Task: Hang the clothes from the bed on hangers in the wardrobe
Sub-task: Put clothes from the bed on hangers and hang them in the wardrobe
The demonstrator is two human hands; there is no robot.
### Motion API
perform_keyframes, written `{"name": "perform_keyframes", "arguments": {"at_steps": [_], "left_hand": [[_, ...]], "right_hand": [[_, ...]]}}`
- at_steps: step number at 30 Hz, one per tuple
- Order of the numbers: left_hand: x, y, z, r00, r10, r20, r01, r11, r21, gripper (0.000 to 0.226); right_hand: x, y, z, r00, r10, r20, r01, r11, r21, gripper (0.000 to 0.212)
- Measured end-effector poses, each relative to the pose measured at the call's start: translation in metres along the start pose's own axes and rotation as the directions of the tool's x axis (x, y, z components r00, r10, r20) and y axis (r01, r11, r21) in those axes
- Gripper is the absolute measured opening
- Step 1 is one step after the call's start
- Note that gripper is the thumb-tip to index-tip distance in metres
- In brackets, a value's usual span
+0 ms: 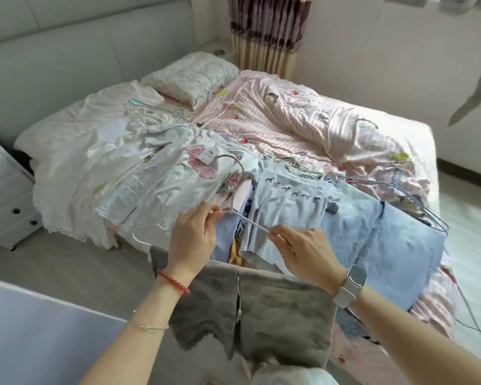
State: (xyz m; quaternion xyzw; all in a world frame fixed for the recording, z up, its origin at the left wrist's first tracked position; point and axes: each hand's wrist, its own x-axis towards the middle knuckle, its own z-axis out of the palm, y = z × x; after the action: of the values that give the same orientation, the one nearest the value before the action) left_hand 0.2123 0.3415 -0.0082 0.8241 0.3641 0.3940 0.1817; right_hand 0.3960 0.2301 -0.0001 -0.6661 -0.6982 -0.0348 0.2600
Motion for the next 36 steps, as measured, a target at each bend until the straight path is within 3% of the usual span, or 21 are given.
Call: {"name": "perform_keyframes", "arguments": {"at_steps": [4, 10, 16, 20, 24, 26, 30, 36], "left_hand": [[0.026, 0.019, 0.025, 1.0, 0.021, 0.006, -0.02, 0.997, -0.071, 0.01], [0.084, 0.023, 0.066, 0.999, 0.029, 0.037, -0.027, 0.997, -0.075, 0.028], [0.158, 0.018, 0.133, 0.983, -0.006, 0.184, 0.013, 0.999, -0.038, 0.019], [0.191, 0.016, 0.187, 0.97, 0.022, 0.241, -0.016, 1.0, -0.026, 0.019], [0.215, 0.023, 0.236, 0.906, 0.085, 0.415, -0.094, 0.996, 0.0, 0.024], [0.216, 0.026, 0.251, 0.881, 0.119, 0.458, -0.131, 0.991, -0.005, 0.026], [0.192, 0.032, 0.261, 0.903, 0.186, 0.388, -0.203, 0.979, 0.004, 0.038], [0.152, 0.061, 0.249, 0.89, 0.276, 0.363, -0.279, 0.959, -0.043, 0.039]], "right_hand": [[0.0, 0.024, -0.021, 0.998, 0.047, -0.037, -0.05, 0.995, -0.088, 0.024], [0.03, 0.075, -0.022, 0.991, 0.108, -0.079, -0.114, 0.991, -0.07, 0.028], [0.07, 0.153, -0.007, 0.974, 0.207, -0.09, -0.216, 0.969, -0.117, 0.029], [0.077, 0.208, 0.014, 0.913, 0.385, -0.138, -0.398, 0.913, -0.084, 0.031], [0.063, 0.249, 0.019, 0.806, 0.569, -0.161, -0.583, 0.81, -0.057, 0.026], [0.055, 0.255, 0.021, 0.763, 0.622, -0.176, -0.636, 0.771, -0.033, 0.016], [0.037, 0.241, 0.013, 0.781, 0.562, -0.271, -0.589, 0.808, -0.023, 0.026], [-0.029, 0.214, -0.009, 0.746, 0.592, -0.306, -0.634, 0.771, -0.054, 0.01]]}}
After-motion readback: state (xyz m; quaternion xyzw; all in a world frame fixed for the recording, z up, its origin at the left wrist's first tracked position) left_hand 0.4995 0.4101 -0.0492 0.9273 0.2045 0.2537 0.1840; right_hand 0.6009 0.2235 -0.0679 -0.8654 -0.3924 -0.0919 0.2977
